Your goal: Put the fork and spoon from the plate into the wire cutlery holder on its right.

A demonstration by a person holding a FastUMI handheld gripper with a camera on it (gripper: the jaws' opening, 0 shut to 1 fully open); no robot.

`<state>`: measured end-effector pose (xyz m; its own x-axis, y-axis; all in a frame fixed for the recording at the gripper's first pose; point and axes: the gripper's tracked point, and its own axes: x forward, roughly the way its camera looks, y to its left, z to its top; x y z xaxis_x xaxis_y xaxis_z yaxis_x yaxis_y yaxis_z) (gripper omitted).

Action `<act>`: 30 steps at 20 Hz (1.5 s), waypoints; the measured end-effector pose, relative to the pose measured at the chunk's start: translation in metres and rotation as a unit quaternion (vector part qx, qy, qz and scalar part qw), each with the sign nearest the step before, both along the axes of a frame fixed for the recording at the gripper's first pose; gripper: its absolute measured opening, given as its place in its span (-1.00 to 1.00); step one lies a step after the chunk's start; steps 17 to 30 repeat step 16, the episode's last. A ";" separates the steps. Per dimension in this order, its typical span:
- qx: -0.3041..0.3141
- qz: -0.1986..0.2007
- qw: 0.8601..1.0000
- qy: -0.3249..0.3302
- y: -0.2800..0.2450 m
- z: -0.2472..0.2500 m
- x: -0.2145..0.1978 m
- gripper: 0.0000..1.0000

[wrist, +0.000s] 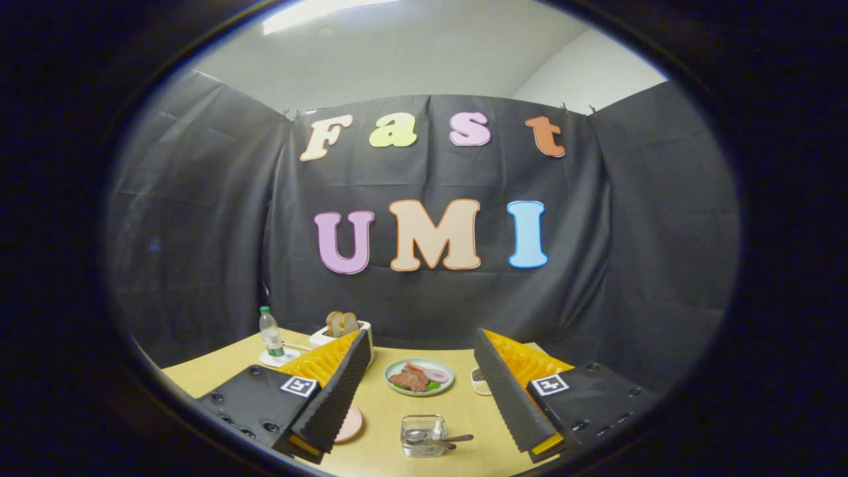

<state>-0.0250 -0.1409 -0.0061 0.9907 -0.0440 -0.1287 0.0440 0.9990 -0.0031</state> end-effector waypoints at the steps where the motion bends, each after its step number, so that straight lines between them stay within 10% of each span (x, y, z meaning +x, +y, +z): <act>1: 0.001 0.001 1.000 0.005 0.000 -0.003 0.001 1.00; 30: -0.019 0.001 1.000 -0.011 -0.013 0.008 -0.004 1.00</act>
